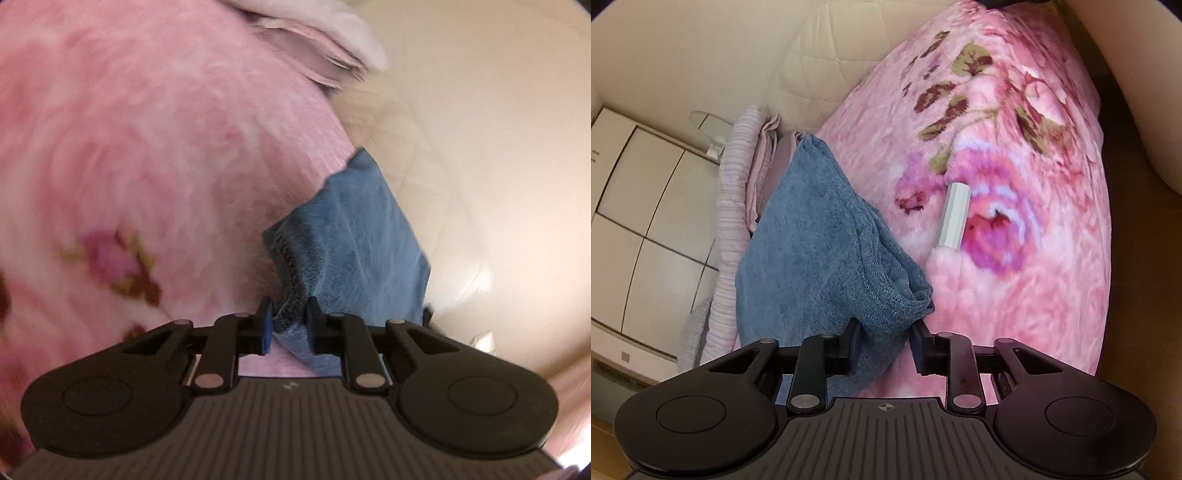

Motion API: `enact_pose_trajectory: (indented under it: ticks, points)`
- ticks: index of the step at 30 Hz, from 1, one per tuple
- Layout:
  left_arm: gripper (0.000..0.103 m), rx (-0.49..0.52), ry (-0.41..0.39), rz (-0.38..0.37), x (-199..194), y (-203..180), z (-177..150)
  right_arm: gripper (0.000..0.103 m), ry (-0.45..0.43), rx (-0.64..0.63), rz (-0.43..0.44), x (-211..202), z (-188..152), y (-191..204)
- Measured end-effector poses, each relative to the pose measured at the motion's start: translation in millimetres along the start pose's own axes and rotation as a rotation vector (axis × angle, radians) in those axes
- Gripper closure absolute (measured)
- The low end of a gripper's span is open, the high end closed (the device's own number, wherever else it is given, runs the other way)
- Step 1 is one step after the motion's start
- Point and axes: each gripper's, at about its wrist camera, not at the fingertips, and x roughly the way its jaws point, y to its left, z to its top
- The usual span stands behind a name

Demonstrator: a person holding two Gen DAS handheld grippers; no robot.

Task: Fold clothes
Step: 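Open the right gripper and withdraw it from the folded jeans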

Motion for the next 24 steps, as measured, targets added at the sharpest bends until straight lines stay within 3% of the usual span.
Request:
enact_pose_trajectory:
  ticks: [5, 7, 9, 13, 17, 20, 24]
  points:
    - [0.087, 0.052, -0.016, 0.035, 3, 1, -8, 0.076, 0.012, 0.118, 0.028, 6, -6, -22]
    - [0.087, 0.025, -0.047, 0.054, -9, -1, -15, 0.067, 0.028, 0.201, 0.037, 3, -8, -31]
    - [0.089, -0.023, -0.082, 0.087, -23, 0, -13, 0.064, 0.042, 0.206, 0.008, -7, -6, -28]
    - [0.092, 0.034, -0.108, 0.207, -53, -15, -12, 0.064, -0.052, -0.061, -0.132, -42, -3, 7]
    - [0.091, 0.163, -0.069, 0.276, -70, -51, -25, 0.064, -0.051, -0.301, -0.212, -62, -17, 40]
    - [0.091, 0.297, -0.048, 0.275, -87, -85, -47, 0.064, -0.072, -0.452, -0.238, -81, -38, 61]
    - [0.091, 0.417, -0.049, 0.227, -102, -124, -68, 0.064, -0.164, -0.578, -0.230, -117, -67, 79]
